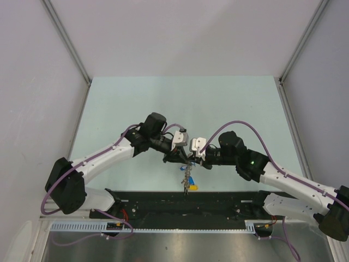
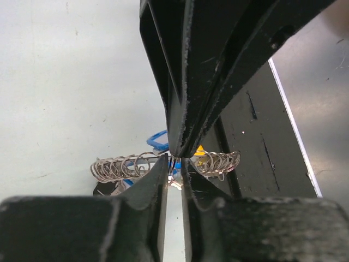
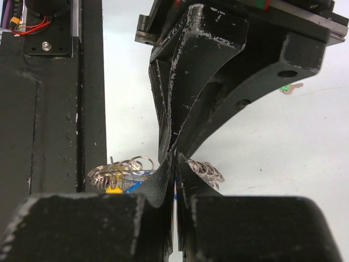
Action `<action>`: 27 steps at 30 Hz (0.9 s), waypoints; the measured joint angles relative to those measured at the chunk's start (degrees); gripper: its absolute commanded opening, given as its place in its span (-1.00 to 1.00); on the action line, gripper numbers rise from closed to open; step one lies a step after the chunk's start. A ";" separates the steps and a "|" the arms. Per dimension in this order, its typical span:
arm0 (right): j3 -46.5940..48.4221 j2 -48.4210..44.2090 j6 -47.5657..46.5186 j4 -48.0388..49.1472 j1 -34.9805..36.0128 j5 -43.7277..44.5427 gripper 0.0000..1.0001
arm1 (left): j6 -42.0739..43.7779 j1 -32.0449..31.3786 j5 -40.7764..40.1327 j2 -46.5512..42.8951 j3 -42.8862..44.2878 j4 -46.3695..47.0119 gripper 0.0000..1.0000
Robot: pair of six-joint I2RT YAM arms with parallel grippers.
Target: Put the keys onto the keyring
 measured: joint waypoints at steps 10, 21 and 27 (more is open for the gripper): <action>0.13 0.00 0.00 -0.11 0.04 0.02 -1.00 | -0.09 0.00 -0.04 0.09 0.00 0.31 -0.44; 0.33 0.00 0.02 -0.26 0.04 0.13 -1.00 | 0.00 0.00 -0.70 0.09 -0.11 0.44 -0.43; 0.44 0.00 0.02 -0.26 0.04 0.13 -1.00 | 0.09 0.00 -1.53 0.09 -1.36 0.90 -0.42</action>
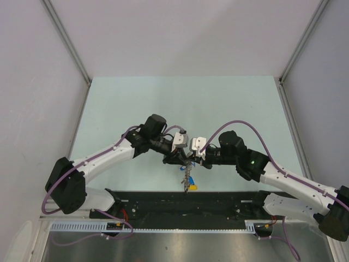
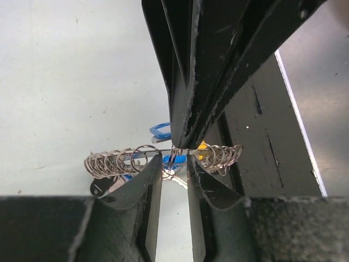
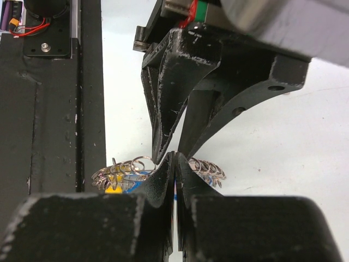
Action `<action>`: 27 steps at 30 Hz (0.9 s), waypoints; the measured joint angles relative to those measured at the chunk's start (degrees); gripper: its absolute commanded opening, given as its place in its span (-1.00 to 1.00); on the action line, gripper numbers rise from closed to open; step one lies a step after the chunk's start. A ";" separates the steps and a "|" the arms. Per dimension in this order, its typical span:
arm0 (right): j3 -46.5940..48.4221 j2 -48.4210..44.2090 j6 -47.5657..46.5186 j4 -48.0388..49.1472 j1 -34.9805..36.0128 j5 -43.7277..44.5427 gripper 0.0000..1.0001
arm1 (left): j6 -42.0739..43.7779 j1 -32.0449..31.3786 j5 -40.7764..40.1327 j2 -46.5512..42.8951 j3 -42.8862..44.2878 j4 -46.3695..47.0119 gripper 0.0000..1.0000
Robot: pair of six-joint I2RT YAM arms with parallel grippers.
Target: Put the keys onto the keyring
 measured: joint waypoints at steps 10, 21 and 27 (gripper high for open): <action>0.00 0.00 0.02 -0.02 0.00 -0.02 -1.00 | -0.22 0.00 0.09 -0.04 -0.79 1.68 -0.49; 0.02 -0.13 0.04 -0.22 0.00 0.37 -1.00 | -1.97 -0.04 0.90 -0.52 -1.79 4.50 -0.99; 0.07 -0.72 0.35 -0.79 0.02 1.51 -1.00 | -2.71 -0.04 0.68 -1.22 -2.38 5.60 -0.99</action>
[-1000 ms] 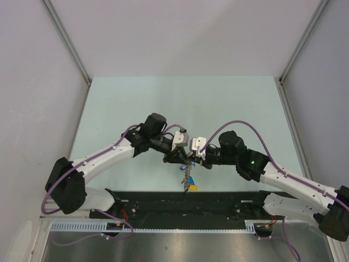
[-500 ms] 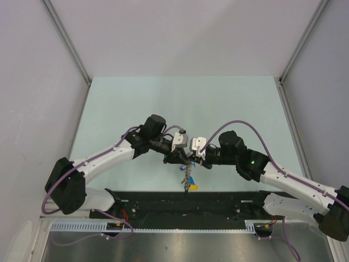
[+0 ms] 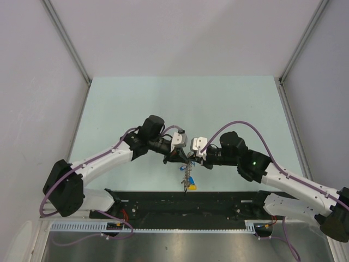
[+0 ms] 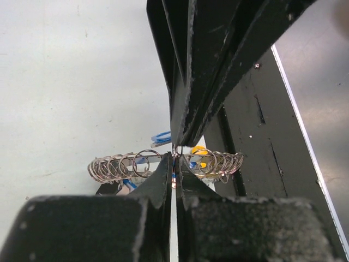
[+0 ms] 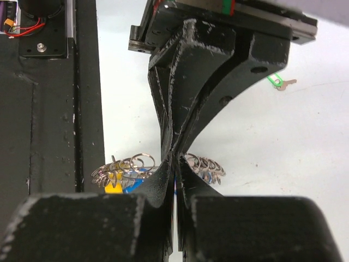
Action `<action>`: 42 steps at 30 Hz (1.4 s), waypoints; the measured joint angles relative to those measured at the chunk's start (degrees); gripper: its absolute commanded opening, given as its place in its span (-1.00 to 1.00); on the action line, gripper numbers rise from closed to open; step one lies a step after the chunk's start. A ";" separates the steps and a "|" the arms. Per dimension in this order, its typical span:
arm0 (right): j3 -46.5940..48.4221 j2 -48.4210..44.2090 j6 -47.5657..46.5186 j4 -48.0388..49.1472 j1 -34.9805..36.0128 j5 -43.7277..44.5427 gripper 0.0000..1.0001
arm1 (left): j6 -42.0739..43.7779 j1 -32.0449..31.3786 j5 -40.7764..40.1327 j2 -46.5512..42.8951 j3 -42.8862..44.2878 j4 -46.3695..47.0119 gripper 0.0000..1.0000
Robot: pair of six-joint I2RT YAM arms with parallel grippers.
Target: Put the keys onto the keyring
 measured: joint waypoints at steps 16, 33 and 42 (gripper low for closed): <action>-1.25 -4.50 3.10 0.28 0.13 2.67 -1.00 | -18.36 -0.02 -4.00 -11.37 -14.25 23.91 -0.99; -5.73 -5.14 7.08 9.01 0.07 3.56 -1.00 | -24.76 -0.04 -7.30 -14.45 -17.77 31.32 -0.99; -8.74 -5.84 9.14 7.74 -0.22 3.65 -1.00 | -25.75 -0.04 -9.55 -15.76 -17.81 34.58 -0.99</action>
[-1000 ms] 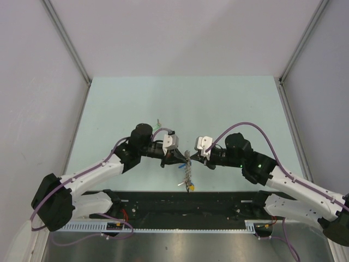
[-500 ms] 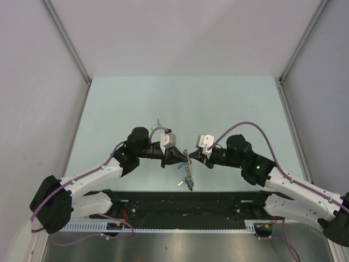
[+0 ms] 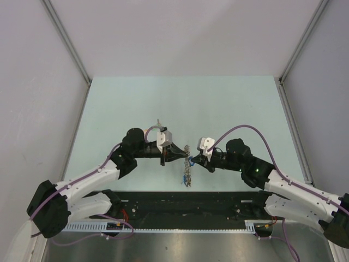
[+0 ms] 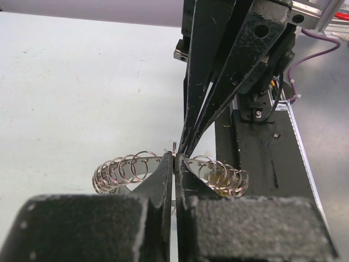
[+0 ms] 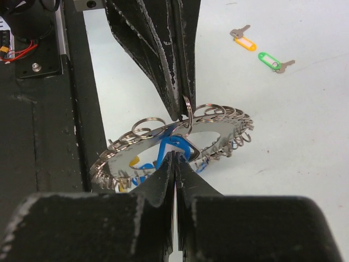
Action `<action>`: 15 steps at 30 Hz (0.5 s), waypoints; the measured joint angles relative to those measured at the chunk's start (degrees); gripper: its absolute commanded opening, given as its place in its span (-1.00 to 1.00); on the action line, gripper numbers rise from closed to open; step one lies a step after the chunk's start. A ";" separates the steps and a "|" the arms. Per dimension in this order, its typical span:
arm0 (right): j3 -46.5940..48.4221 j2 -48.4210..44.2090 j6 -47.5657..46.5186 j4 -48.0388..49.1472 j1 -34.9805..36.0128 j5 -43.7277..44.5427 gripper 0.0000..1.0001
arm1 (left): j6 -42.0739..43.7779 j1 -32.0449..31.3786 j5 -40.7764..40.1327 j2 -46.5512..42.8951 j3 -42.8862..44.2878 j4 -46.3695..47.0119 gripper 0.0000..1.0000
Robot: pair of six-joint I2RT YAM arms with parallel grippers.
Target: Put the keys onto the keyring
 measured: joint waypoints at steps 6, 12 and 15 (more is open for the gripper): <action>-0.02 -2.10 1.64 0.44 -0.02 1.18 -0.71 | -0.15 0.00 -1.84 -0.17 0.00 -0.11 -0.99; -0.02 -6.14 4.26 0.52 -0.50 3.87 -0.17 | -0.07 0.00 -5.29 -0.98 0.00 -1.81 -0.99; -0.02 -6.80 5.99 0.74 -0.72 5.22 0.00 | 0.00 0.00 -7.23 -1.07 0.04 -3.52 -0.99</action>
